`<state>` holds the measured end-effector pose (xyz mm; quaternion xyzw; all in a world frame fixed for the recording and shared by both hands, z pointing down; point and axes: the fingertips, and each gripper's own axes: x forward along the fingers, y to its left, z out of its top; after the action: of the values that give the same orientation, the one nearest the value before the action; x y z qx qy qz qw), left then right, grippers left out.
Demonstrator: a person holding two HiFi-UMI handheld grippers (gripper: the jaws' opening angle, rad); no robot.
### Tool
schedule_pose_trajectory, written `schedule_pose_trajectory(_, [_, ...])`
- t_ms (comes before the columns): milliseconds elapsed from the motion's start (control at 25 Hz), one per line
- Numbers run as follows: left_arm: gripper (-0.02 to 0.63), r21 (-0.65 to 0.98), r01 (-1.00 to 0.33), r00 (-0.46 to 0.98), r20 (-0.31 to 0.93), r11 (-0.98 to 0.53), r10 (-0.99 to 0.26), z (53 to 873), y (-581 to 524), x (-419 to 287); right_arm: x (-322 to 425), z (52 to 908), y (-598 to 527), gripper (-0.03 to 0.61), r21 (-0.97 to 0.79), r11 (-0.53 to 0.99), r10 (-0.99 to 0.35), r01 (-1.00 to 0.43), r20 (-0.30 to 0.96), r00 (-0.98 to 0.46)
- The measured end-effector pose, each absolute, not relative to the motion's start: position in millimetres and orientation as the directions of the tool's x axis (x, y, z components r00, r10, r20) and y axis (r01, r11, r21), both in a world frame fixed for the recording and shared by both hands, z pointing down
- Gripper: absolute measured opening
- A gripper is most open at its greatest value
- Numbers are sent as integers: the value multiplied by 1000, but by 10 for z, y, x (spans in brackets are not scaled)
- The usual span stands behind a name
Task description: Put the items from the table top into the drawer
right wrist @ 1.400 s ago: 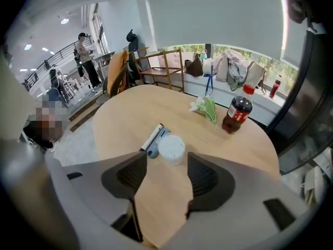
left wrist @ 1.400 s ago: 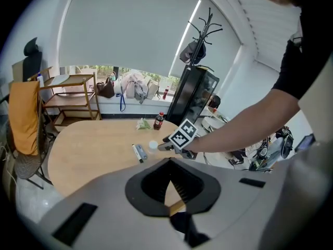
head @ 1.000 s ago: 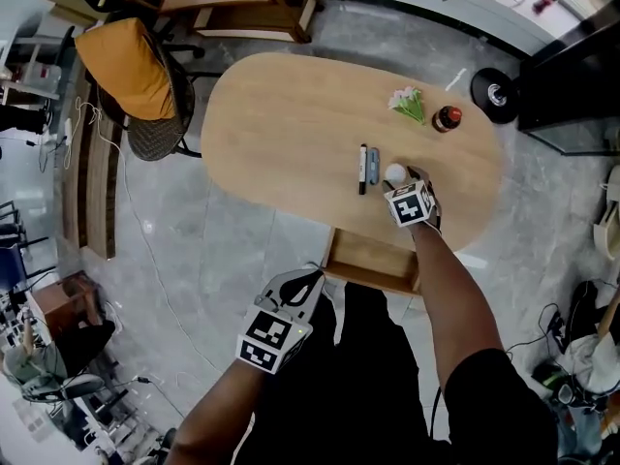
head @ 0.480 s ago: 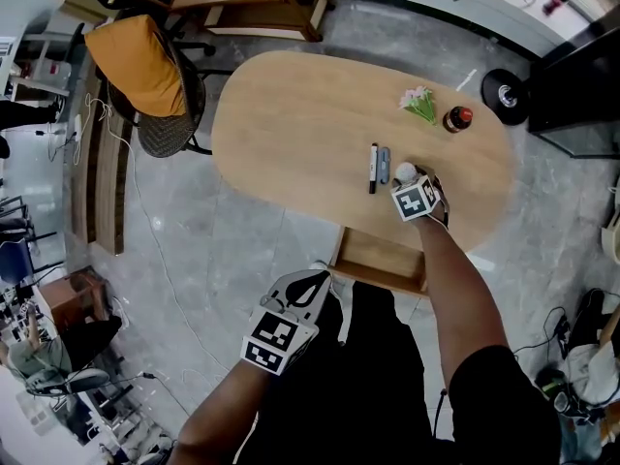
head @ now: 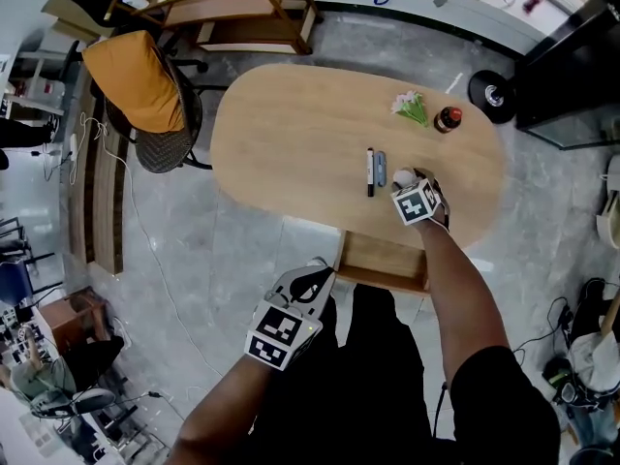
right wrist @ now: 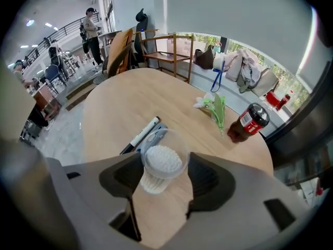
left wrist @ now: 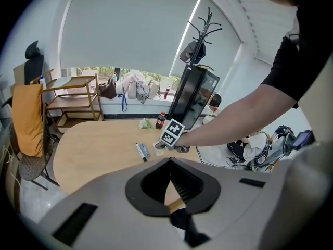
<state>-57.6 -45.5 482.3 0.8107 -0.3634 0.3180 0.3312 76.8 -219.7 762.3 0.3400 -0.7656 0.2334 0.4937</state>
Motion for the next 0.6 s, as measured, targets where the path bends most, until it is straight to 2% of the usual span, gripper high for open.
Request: schedule_pose_trajectory(600, [2, 344, -746, 594, 731, -571, -335, 4836, -255, -952, 611, 7226, -1495, 259, -27, 606, -346, -795, 891, -294])
